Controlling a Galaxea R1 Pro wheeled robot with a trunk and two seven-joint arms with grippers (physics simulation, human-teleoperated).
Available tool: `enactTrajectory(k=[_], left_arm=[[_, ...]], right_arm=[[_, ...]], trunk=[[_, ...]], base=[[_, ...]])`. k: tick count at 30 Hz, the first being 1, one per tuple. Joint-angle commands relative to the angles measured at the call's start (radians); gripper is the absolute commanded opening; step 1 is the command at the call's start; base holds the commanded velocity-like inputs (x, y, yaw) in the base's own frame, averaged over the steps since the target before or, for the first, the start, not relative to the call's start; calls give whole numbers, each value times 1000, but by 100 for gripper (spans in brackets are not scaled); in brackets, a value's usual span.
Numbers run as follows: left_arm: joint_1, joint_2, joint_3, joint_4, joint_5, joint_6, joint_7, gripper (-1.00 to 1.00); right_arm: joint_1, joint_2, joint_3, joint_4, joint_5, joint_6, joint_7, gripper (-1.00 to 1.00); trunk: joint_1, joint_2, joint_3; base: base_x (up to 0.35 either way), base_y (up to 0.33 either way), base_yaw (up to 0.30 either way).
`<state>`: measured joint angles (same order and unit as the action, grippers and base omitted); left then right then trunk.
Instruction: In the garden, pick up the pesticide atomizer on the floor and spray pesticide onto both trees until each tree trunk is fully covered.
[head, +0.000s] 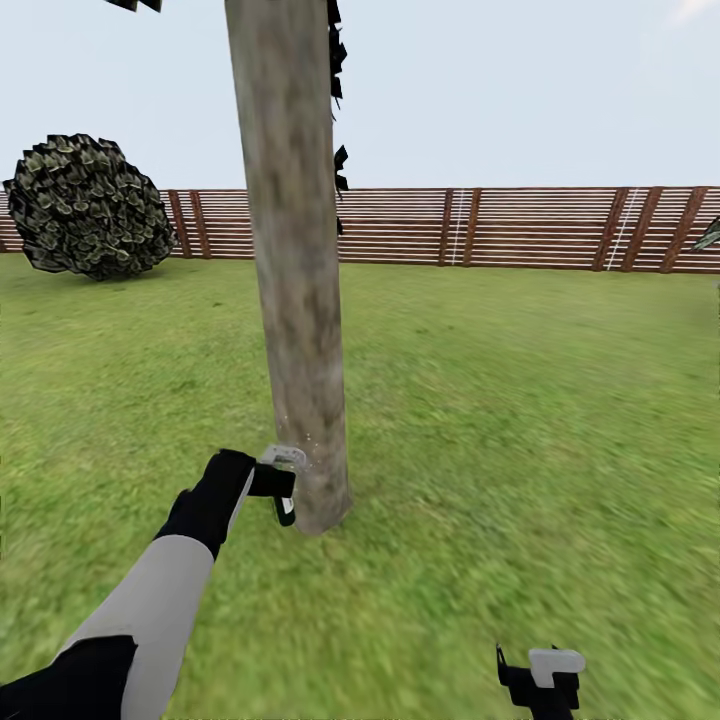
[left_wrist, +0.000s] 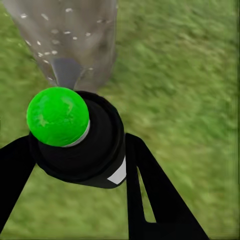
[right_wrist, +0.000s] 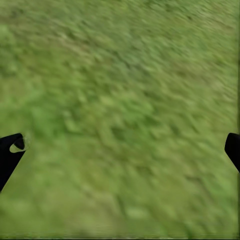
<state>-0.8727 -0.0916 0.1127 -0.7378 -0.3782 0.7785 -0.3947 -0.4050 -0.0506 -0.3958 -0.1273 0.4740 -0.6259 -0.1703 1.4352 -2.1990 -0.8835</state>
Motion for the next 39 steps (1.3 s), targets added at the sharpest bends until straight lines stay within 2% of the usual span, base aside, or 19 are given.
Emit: enactTrajectory(k=[1,3,5,9,11,15,19,23,26,27,29,32,33,35,36,39], left_arm=[[-1,-2,-4,0,-4,-1,0,-100],[-4,0,-8,-3,-3,-1,0,-100],[-34,14,-4,-35,-5,5,0,-100],[-89,90,-1,-43,-1,79,-1,-100],[-91,101,-2,-42,-1,84,-2,-100],[-79,92,-7,-31,-1,81,-37,-100],[-75,96,-7,-27,0,77,-84,-100],[-93,95,-8,-29,-1,84,-82,-100],[-180,101,-9,-28,-3,114,-80,-100],[-208,105,-10,-29,-5,151,-81,-100],[-216,106,-13,-29,-8,174,-81,-100],[-191,112,-14,-26,-12,173,-79,-100],[-148,114,-14,-22,-17,163,-76,-100],[-60,115,-14,-18,-41,83,-73,-100],[-27,116,-13,-15,-53,52,-72,-100],[41,117,-13,3,-70,20,-69,-100]], right_arm=[[0,0,0,0,0,0,0,100],[0,0,0,0,0,0,0,100],[0,0,0,0,0,0,0,100],[0,0,0,0,0,0,0,100],[0,0,0,0,0,0,0,100],[0,0,0,0,0,0,0,100],[0,0,0,0,0,0,0,100],[0,0,0,0,0,0,0,100],[0,0,-1,0,0,0,0,100],[0,0,-1,0,0,0,0,100],[0,0,-1,0,0,0,0,100],[0,0,0,0,0,0,0,100],[0,0,0,0,0,0,0,100],[0,0,0,0,0,0,0,100],[0,0,0,0,0,0,0,100],[0,0,0,0,0,0,0,100]], trunk=[[0,0,0],[0,0,0],[0,0,0],[0,0,0],[0,0,0],[0,0,0],[0,0,0],[0,0,0],[0,0,0],[0,0,0],[0,0,0],[0,0,0],[0,0,0],[0,0,0],[0,0,0],[0,0,0]], base=[[-108,0,0],[-45,0,0],[-7,0,0],[-1,0,0],[0,0,0],[0,0,0],[0,0,0],[0,0,0],[0,0,0],[0,0,0],[0,0,0],[0,0,0],[0,0,0],[0,0,0],[0,0,0],[0,0,0]])
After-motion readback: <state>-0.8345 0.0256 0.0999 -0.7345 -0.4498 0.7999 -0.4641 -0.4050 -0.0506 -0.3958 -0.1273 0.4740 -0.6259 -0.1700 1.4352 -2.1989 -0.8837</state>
